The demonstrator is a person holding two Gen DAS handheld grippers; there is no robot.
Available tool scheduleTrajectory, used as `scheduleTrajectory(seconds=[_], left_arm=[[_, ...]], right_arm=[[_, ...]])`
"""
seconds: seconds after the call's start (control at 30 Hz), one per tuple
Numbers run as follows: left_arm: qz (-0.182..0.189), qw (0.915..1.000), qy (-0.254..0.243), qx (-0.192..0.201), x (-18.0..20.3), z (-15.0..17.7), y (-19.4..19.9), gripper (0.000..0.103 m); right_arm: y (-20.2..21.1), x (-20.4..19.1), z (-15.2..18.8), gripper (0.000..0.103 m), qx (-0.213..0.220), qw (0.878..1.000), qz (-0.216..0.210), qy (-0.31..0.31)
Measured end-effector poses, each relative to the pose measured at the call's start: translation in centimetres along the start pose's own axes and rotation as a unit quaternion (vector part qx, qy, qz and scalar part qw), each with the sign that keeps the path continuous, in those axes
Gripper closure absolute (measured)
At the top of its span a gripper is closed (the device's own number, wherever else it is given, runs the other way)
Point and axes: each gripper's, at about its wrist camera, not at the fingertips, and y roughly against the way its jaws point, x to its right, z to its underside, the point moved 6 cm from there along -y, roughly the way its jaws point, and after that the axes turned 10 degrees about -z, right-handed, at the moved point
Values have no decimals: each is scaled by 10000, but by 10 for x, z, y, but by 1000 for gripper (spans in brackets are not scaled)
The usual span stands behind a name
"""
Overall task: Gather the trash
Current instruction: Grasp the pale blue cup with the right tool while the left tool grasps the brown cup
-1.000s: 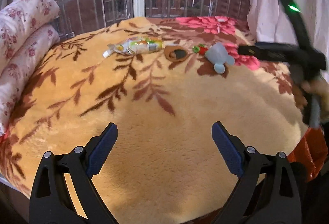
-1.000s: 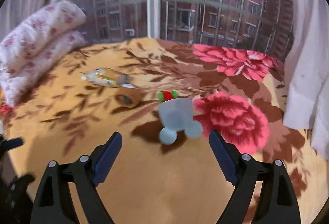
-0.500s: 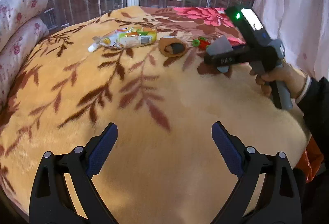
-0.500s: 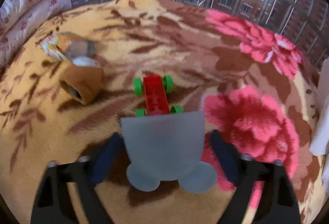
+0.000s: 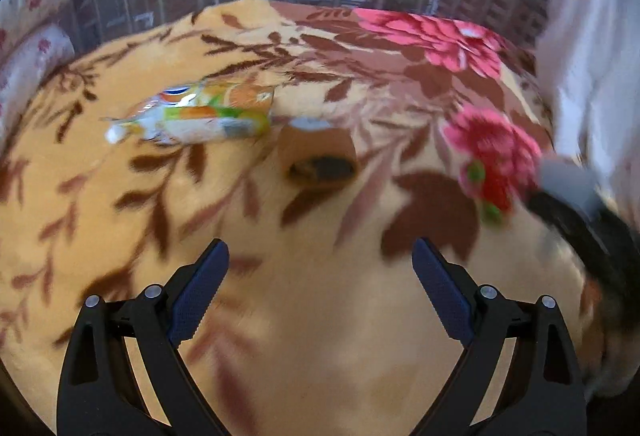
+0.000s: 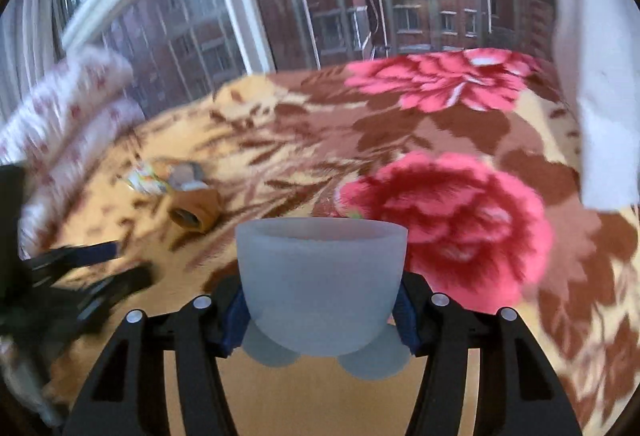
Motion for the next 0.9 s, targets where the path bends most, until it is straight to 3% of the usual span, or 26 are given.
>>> scheduleTrajectory(seconds=[0.23, 0.33, 0.4, 0.43, 0.5, 0.57, 0.77, 0.9], left_arm=[[-336, 9964, 724, -301, -6, -32, -61, 13], [-436, 9972, 602, -76, -2, -44, -66, 14], [-616, 9974, 364, -83, 3, -46, -71, 34], [-685, 9973, 261, -29, 5, -44, -71, 36], [-518, 9985, 191, 58, 9, -42, -66, 59], [-417, 9990, 135, 72, 10, -37, -58, 67], [128, 9998, 144, 93, 4, -4, -18, 71], [138, 9991, -33, 401, -5, 20, 25, 71]], right_arm=[[43, 10, 17, 45, 221, 9996, -145, -86], [50, 13, 26, 45, 218, 9996, -154, -118], [52, 14, 32, 45, 214, 9995, -177, -181], [54, 15, 37, 45, 217, 9993, -194, -240], [56, 15, 43, 45, 231, 9990, -214, -312], [57, 14, 47, 45, 240, 9989, -204, -359], [71, -8, 62, 45, 211, 9987, -321, -338], [83, -32, 70, 45, 198, 9987, -402, -223]])
